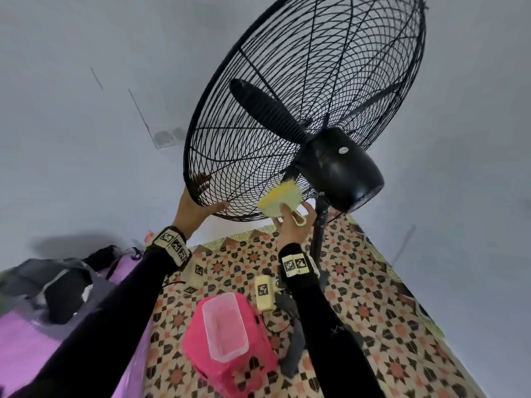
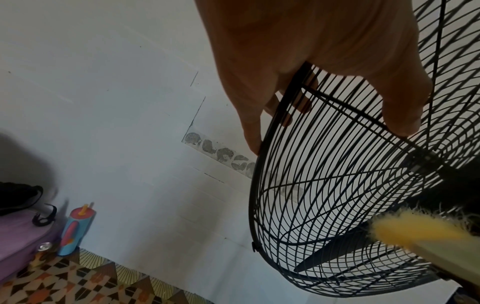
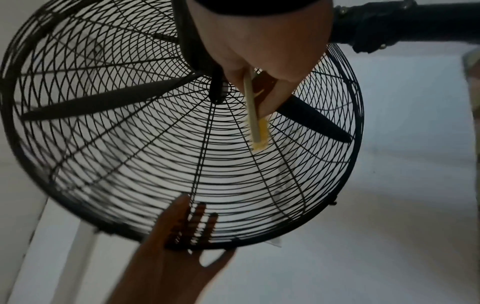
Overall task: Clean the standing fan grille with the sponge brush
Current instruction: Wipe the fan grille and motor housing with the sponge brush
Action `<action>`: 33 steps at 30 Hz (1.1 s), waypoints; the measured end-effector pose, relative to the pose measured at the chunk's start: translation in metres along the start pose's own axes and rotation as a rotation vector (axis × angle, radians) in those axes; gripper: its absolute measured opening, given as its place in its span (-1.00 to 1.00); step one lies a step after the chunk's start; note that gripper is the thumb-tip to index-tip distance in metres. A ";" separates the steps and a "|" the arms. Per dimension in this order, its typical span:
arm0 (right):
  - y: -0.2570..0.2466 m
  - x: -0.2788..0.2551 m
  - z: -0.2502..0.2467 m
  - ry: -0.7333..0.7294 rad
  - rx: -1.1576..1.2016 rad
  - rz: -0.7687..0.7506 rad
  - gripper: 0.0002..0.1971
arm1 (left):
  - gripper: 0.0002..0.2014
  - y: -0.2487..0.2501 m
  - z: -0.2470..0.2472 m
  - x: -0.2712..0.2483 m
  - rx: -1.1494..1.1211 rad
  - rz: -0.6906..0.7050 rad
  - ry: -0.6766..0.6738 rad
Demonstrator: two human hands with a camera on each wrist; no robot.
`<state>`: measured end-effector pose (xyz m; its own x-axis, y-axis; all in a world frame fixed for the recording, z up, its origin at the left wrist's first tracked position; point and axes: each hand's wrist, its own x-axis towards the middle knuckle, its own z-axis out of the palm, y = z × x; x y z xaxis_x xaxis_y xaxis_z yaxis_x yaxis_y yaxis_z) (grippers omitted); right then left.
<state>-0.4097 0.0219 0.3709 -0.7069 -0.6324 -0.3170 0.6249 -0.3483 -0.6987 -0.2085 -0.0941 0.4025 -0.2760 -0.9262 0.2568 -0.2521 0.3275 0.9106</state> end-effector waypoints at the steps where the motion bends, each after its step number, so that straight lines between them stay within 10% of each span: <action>1: 0.002 0.001 0.000 -0.006 -0.037 -0.055 -0.48 | 0.17 -0.001 -0.002 0.001 -0.006 -0.007 0.001; 16: -0.014 0.011 -0.014 -0.179 -0.667 -0.207 -0.74 | 0.03 0.003 0.009 0.007 0.022 -0.018 0.106; 20: 0.006 0.013 0.006 -0.228 -0.683 -0.208 -0.44 | 0.09 0.003 0.006 0.004 0.008 -0.019 0.095; 33: -0.016 0.005 0.014 -0.156 -0.470 -0.084 -0.47 | 0.03 -0.002 0.007 0.001 0.047 -0.037 0.106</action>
<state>-0.4189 0.0151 0.3895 -0.6678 -0.7240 -0.1728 0.3257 -0.0755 -0.9425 -0.2149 -0.0943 0.3990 -0.1668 -0.9516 0.2581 -0.3045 0.2987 0.9045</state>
